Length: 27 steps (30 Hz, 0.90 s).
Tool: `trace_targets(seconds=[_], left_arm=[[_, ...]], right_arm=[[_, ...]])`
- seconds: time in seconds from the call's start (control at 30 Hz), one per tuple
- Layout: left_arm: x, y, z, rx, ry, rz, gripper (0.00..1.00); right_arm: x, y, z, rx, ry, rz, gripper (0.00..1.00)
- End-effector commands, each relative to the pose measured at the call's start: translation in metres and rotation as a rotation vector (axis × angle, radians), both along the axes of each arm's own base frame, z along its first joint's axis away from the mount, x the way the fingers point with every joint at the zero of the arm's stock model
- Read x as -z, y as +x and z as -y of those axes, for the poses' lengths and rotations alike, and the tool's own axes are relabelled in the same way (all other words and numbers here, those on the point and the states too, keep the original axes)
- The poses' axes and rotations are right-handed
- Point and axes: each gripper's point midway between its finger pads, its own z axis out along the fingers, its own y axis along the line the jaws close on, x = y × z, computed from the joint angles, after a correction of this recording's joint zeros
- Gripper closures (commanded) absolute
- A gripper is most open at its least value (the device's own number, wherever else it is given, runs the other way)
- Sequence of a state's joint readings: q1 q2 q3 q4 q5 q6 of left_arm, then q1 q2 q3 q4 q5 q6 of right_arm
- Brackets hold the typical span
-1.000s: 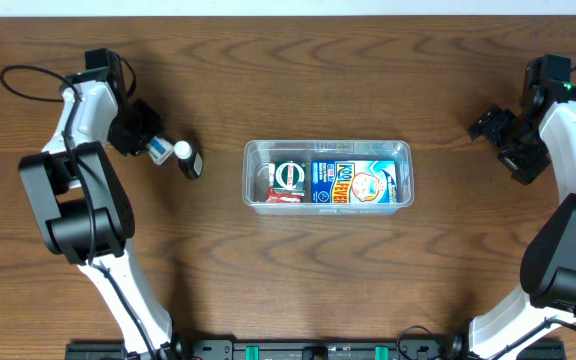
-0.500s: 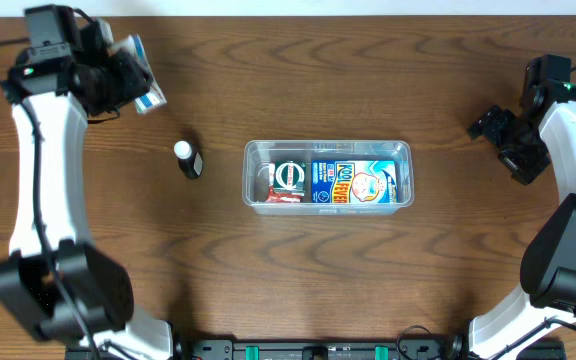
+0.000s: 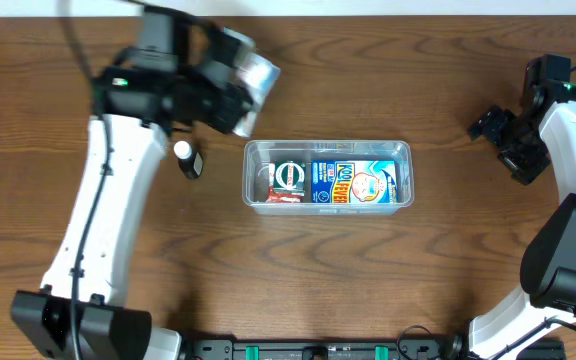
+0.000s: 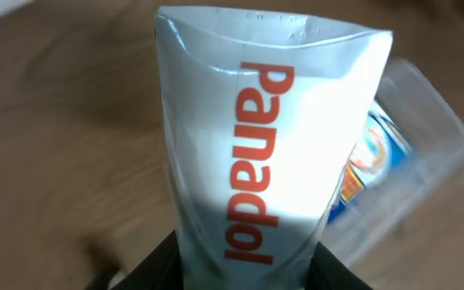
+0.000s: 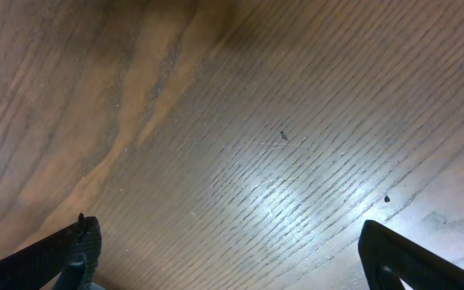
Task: Pack container
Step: 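Lift the white Panadol box with the left gripper over the container, then lower the white box onto the container's right side and release it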
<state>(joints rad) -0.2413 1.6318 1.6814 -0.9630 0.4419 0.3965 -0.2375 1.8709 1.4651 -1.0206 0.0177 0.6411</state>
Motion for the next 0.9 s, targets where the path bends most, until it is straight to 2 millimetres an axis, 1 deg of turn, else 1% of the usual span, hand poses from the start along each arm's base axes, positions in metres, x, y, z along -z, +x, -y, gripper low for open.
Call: trace_targets(seconds=[0.0,0.17,0.3,0.4,0.57,0.7,0.87], left_arm=[[0.011,-0.019,0.032,0.266,0.079,0.075,0.63],[0.025,-0.04,0.068,0.483,0.128,0.122,0.63],[0.039,-0.049,0.092,0.591,0.147,0.129,0.63],[0.054,-0.048,0.107,0.626,0.15,0.115,0.63],[0.081,-0.038,0.134,0.666,0.147,0.12,0.63],[0.1,-0.034,0.153,0.697,0.145,0.127,0.63],[0.126,-0.036,0.17,0.732,0.15,0.102,0.63]], right_arm=[[0.0,0.002,0.001,-0.011,-0.005,-0.001,0.01],[0.0,0.002,0.001,-0.011,-0.005,-0.001,0.01],[0.0,0.002,0.001,-0.011,-0.005,-0.001,0.01],[0.0,0.002,0.001,-0.011,-0.005,-0.001,0.01],[0.0,0.002,0.001,-0.011,-0.005,-0.001,0.01],[0.0,0.002,0.001,-0.011,-0.005,-0.001,0.01],[0.0,0.002,0.001,-0.011,-0.005,0.0,0.01]])
